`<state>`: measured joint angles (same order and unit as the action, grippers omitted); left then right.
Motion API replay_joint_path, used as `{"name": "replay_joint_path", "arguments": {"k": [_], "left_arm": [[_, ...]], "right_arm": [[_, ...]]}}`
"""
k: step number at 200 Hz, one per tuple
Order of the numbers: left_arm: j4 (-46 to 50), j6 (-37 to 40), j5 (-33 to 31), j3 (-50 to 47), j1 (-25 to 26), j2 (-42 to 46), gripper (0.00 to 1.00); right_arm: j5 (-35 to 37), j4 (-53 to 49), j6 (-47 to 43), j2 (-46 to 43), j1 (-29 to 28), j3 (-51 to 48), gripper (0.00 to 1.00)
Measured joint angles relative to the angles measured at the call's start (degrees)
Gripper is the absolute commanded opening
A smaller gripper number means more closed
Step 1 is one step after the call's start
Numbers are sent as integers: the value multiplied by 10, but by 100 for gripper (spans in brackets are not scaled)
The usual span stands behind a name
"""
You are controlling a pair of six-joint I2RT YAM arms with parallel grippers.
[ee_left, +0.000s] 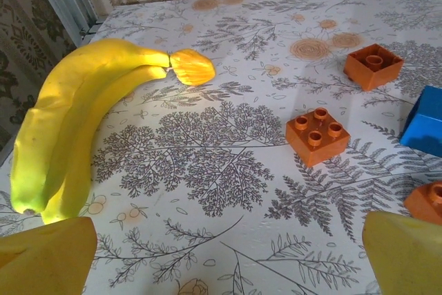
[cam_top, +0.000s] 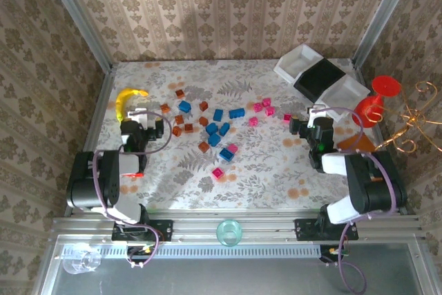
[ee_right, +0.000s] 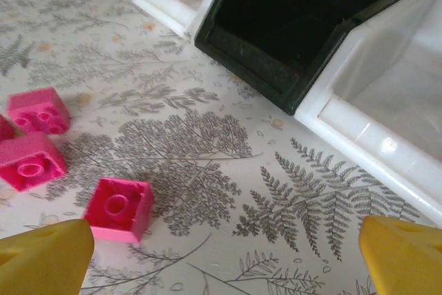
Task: Sort the legos into containers by color
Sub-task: Move the container to the top-center of the table.
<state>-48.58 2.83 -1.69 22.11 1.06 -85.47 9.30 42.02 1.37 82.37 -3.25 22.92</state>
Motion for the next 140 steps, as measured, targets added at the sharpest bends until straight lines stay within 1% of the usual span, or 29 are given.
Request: {"name": "replay_joint_path", "arguments": {"k": [16, 25, 35, 50, 64, 73, 98, 123, 140], "left_arm": [[53, -2, -5, 3, 1, 71, 100], [87, -20, -16, 13, 2, 118, 100], [121, -43, -20, 29, 2, 158, 100], [162, -84, -9, 57, 2, 205, 100], [182, -123, 13, 75, 9, 228, 100], [195, -146, 29, 84, 17, 234, 100], [237, -193, 65, 108, 57, 233, 100], [265, -208, 71, 120, 106, 233, 100], [269, -211, 71, 121, 127, 231, 100]], "right_arm": [[7, -75, 9, -75, -19, 25, 100], [8, -119, 24, -106, -29, 57, 100], [18, -165, 37, -123, -45, 103, 100], [55, -227, 48, -117, -84, 181, 100], [82, -287, 65, -88, -118, 257, 100], [87, -322, 83, -62, -125, 299, 100], [98, -417, 138, 41, -99, 421, 100], [109, -468, 163, 139, -82, 495, 100], [116, -502, 172, 205, -79, 547, 100]]}}
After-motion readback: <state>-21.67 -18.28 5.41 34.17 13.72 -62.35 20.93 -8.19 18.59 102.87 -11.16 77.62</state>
